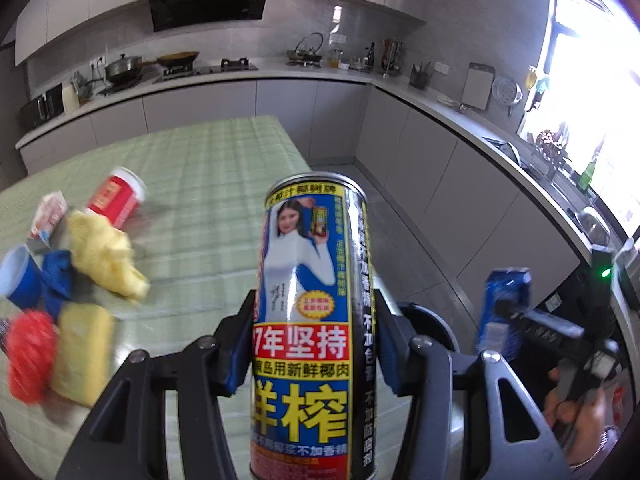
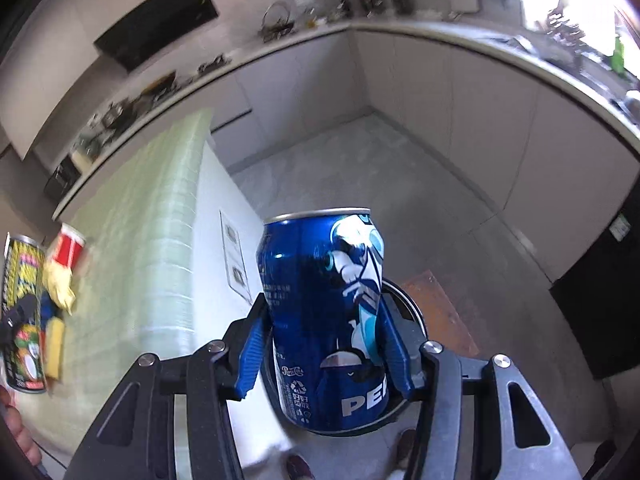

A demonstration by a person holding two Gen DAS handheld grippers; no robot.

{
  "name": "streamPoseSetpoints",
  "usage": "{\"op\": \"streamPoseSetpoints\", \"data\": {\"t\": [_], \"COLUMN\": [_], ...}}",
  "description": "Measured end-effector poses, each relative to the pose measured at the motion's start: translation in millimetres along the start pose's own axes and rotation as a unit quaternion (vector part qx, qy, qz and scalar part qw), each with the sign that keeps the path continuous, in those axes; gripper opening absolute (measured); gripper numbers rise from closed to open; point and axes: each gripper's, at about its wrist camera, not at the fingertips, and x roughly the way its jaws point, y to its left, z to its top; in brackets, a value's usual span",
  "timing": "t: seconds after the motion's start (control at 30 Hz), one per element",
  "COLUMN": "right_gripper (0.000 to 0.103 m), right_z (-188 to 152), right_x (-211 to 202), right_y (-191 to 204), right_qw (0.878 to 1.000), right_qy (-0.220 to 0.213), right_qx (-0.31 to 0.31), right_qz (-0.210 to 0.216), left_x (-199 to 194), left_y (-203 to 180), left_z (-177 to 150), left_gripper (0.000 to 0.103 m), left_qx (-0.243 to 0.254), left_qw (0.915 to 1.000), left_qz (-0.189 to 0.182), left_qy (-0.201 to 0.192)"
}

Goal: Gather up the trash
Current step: 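Carry both cans to the black bin and open both grippers over it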

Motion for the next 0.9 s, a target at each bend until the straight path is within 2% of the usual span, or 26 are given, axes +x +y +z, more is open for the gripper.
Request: {"op": "streamPoseSetpoints", "data": {"t": [0.13,0.37,0.43,0.5,0.73,0.83,0.9], "right_gripper": [0.054,0.055,0.067,0.073,0.073,0.073,0.073], "right_z": [-1.6,-14.8,-18.4,-17.2,-4.4,0.2,3.0], "right_x": [34.3,86.4,98.3,104.5,92.3,83.9,79.5], "right_y": [-25.7,-44.0,-49.3,-54.2,-69.2,-70.9,-71.4], "right_qw": [0.998,0.991,0.99,0.99,0.993,0.994,0.995], "right_qy": [0.046,0.103,0.114,0.116,0.088,0.076,0.066], "right_qx": [-0.032,-0.065,-0.065,-0.061,-0.052,-0.056,-0.057], "right_qz": [0.026,0.051,0.054,0.057,0.054,0.048,0.041], "left_x": [18.1,52.5,61.2,71.8,108.7,117.2,115.9], "left_y": [-40.5,-95.3,-105.2,-115.7,-132.9,-139.1,-143.5], "left_z": [-4.3,-16.9,-19.8,-22.9,-31.2,-33.6,-32.6], "left_gripper": [0.053,0.053,0.053,0.053,0.054,0.061,0.073], "left_qx": [-0.015,-0.015,-0.01,-0.007,-0.003,0.009,0.021], "left_qw": [0.9998,0.9994,0.9992,0.9988,0.9943,0.9924,0.9922], "left_qz": [0.009,0.015,0.014,0.014,0.025,0.046,0.064], "left_qy": [0.01,0.029,0.036,0.046,0.104,0.114,0.105]}}
